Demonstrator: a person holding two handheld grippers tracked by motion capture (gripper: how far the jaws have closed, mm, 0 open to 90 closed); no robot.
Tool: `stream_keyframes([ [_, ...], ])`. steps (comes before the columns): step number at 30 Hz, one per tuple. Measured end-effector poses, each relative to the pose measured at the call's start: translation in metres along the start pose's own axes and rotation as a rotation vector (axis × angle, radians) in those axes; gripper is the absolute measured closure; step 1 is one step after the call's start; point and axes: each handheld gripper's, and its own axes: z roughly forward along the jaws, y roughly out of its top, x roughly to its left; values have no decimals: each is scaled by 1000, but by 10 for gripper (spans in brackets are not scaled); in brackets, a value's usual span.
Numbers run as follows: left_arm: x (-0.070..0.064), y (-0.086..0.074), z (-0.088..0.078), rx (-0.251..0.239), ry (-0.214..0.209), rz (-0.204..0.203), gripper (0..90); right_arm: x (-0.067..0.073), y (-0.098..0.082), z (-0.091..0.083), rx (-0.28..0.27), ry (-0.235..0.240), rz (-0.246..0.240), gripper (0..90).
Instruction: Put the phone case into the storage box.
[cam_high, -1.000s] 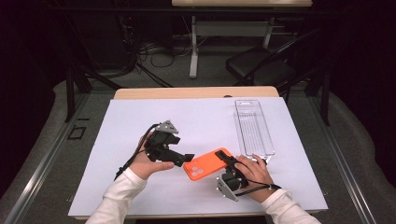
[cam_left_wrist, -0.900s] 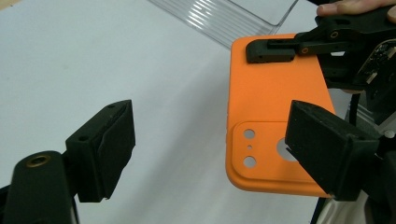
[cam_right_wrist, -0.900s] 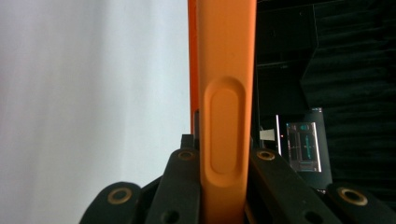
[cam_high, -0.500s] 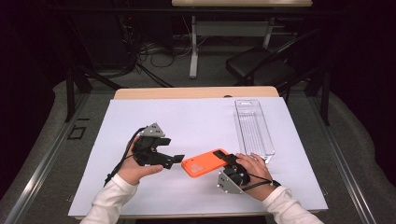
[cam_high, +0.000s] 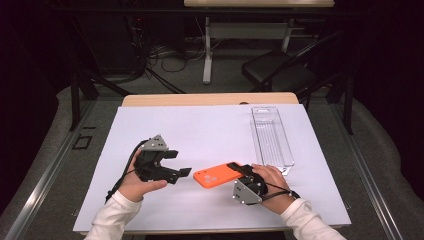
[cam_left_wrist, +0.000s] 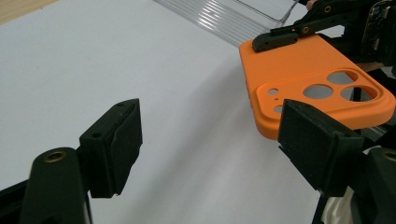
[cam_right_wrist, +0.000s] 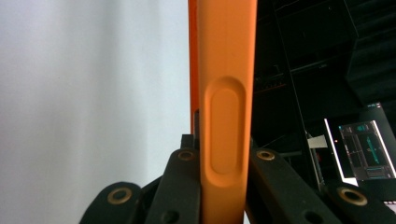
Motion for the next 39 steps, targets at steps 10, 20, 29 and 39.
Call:
stream_keyframes([
  [10,-2,-1,1,5,4,23,230,-2,0,0,-16,-2,32,872],
  [20,-3,-2,-1,2,8,30,253,-2,-3,0,-57,12,113,872],
  [29,-5,-3,5,40,25,70,320,-2,-6,1,-71,31,161,872],
  [39,-9,-3,9,41,-1,92,338,-2,-6,0,-67,39,208,873],
])
